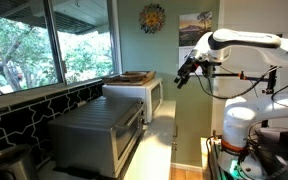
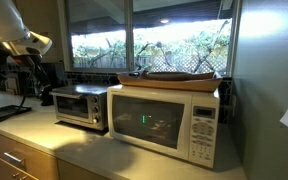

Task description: Move the purple bowl to the bottom space in the oven

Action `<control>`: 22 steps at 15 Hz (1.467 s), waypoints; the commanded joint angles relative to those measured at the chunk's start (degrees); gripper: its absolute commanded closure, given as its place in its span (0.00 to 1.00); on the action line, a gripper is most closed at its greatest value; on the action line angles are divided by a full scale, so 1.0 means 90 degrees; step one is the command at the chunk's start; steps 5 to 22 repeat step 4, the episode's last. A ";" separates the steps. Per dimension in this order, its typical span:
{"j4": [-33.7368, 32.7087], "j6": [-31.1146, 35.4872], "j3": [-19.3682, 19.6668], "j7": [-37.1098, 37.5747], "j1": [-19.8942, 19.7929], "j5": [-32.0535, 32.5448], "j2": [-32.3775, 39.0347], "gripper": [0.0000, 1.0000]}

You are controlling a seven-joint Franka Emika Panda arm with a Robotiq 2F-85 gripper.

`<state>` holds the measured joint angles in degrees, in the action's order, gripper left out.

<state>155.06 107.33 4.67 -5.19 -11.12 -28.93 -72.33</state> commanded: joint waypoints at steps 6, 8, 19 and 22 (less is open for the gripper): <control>-0.0001 0.0090 0.0166 0.0168 0.0318 0.0251 -0.0088 0.00; -0.0001 0.0090 0.0166 0.0168 0.0318 0.0251 -0.0088 0.00; -0.0001 0.0090 0.0166 0.0168 0.0318 0.0251 -0.0088 0.00; -0.0001 0.0090 0.0166 0.0168 0.0318 0.0251 -0.0088 0.00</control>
